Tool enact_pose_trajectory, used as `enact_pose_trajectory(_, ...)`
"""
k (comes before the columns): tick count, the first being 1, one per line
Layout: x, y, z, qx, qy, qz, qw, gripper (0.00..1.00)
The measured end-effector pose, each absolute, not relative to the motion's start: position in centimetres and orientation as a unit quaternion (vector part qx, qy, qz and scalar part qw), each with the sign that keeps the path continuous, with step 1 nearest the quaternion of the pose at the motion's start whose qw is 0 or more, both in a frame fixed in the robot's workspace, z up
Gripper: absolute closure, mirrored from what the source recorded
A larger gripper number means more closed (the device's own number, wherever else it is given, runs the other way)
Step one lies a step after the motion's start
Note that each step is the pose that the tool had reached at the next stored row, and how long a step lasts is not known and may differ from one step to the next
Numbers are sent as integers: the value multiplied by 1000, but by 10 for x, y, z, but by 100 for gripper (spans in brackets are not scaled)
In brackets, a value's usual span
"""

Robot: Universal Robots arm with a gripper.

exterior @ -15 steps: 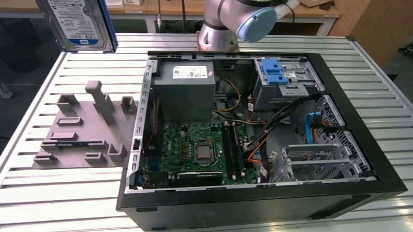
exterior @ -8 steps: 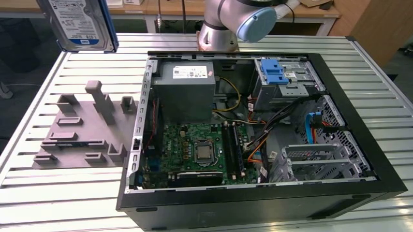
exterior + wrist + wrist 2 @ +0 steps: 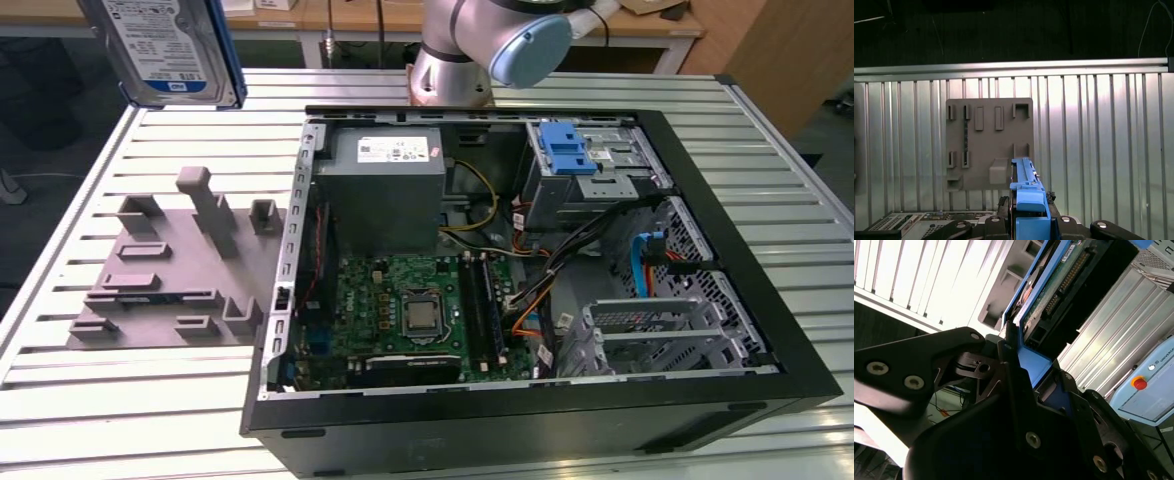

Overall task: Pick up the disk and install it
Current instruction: 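Pick up the disk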

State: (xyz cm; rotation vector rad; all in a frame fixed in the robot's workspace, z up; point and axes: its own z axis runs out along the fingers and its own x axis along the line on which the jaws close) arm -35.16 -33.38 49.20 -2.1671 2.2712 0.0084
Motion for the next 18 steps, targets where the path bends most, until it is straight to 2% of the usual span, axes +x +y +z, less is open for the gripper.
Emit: enact_pose_trajectory(18, -347, -334, 492, -690, 723, 3, 1, 64)
